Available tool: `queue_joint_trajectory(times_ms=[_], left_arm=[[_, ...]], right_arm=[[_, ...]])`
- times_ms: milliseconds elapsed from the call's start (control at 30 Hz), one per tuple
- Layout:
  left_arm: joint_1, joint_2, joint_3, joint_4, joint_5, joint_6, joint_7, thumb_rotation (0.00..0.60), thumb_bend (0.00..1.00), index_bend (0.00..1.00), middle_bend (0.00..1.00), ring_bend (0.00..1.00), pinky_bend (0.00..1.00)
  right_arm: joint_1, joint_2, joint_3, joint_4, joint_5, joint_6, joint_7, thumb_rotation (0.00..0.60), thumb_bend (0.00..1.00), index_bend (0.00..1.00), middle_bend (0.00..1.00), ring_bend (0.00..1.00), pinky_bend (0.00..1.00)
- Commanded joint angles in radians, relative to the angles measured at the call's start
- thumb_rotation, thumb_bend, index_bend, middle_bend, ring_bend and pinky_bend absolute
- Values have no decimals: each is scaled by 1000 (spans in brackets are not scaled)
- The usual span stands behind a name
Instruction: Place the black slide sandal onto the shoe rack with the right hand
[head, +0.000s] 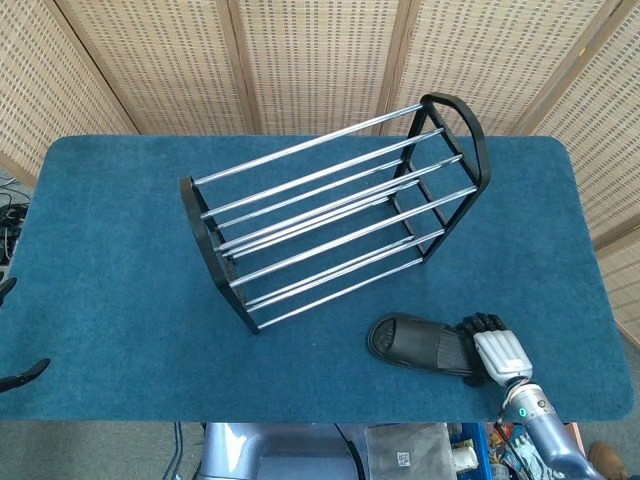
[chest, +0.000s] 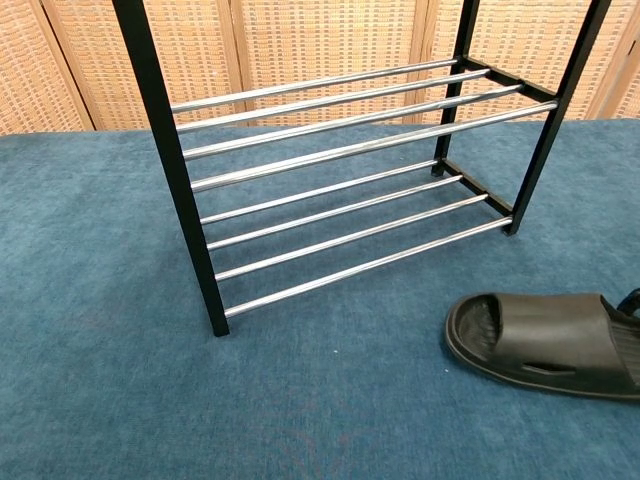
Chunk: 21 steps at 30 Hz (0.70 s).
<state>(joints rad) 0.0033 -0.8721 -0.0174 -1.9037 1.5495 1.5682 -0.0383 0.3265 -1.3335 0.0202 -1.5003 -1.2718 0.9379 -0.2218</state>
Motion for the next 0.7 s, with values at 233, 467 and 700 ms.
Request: queue_joint_trajectory(times_ms=[233, 467, 700], left_arm=[[-3, -1, 1, -2, -1, -5, 5, 600, 138, 0, 0, 0, 0], [-3, -3, 1, -4, -3, -7, 9, 600, 139, 0, 0, 0, 0], [-4, -3, 2, -5, -5, -9, 10, 600, 139, 0, 0, 0, 0]], right_arm=[[16, 20, 4, -21, -34, 4, 65, 600, 245, 593, 517, 389, 335], [21, 61, 4, -60, -80, 10, 170, 600, 352, 618, 538, 409, 349], [29, 99, 16, -91, -108, 12, 298, 600, 358, 618, 538, 409, 349]])
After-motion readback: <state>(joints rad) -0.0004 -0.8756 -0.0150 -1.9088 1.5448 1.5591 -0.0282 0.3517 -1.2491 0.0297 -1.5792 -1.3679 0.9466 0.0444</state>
